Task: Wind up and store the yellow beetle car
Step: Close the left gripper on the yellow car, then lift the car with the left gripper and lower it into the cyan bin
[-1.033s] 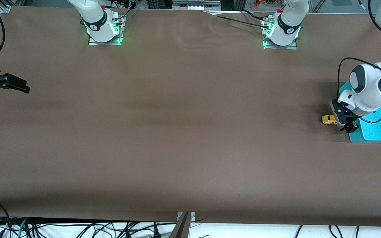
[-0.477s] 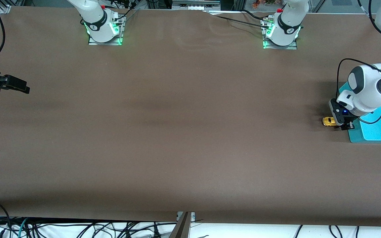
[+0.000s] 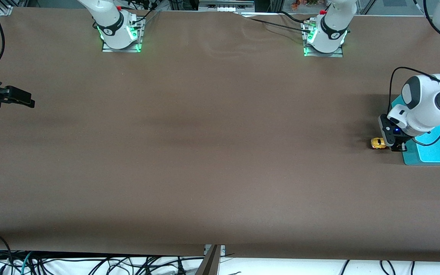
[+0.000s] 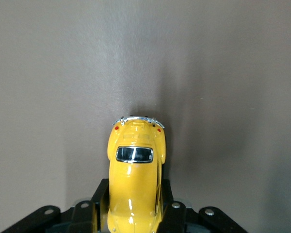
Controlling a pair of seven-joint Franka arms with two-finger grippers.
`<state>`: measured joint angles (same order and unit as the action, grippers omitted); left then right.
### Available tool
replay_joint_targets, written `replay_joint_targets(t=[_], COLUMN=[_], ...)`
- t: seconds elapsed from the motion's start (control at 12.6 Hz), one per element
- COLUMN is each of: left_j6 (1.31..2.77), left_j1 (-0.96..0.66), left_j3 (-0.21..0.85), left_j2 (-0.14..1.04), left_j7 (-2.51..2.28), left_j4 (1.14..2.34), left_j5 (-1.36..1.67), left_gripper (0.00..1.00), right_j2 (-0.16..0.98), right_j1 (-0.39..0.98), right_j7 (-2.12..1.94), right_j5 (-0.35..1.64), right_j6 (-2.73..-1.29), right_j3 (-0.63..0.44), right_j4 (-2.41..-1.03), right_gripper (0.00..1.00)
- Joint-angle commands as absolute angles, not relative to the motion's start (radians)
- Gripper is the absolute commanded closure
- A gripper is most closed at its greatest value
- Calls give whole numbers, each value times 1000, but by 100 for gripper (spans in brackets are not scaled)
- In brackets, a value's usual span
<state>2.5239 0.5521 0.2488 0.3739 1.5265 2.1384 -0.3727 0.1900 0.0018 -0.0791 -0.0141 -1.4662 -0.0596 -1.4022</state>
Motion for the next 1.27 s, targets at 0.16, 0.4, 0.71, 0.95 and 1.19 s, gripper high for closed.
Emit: replay_joint_targets(t=[0.16, 0.4, 0.71, 0.95, 1.19], left_j6=[2108, 2071, 2242, 2374, 2451], left_j1=[566, 667, 823, 884, 887], left_j3=[301, 288, 287, 288, 275], left_j2=[216, 225, 358, 475, 552], left_j7=[1569, 1736, 1836, 1864, 1861], left_j4=[1985, 1921, 1922, 1919, 1917], left_j5=[-345, -347, -370, -394, -391], left_gripper=[94, 94, 91, 89, 85], right_j2=[183, 184, 184, 184, 184], right_j1=[6, 5, 6, 6, 3], right_j7=[-92, -94, -92, -94, -97], right_j5=[-26, -25, -25, -25, -25], right_j6=[-1471, -1473, -1471, -1473, -1473], right_j3=[-54, -54, -52, -52, -54], right_j4=[-1411, -1411, -1411, -1411, -1411], right_gripper=[0, 0, 0, 0, 0])
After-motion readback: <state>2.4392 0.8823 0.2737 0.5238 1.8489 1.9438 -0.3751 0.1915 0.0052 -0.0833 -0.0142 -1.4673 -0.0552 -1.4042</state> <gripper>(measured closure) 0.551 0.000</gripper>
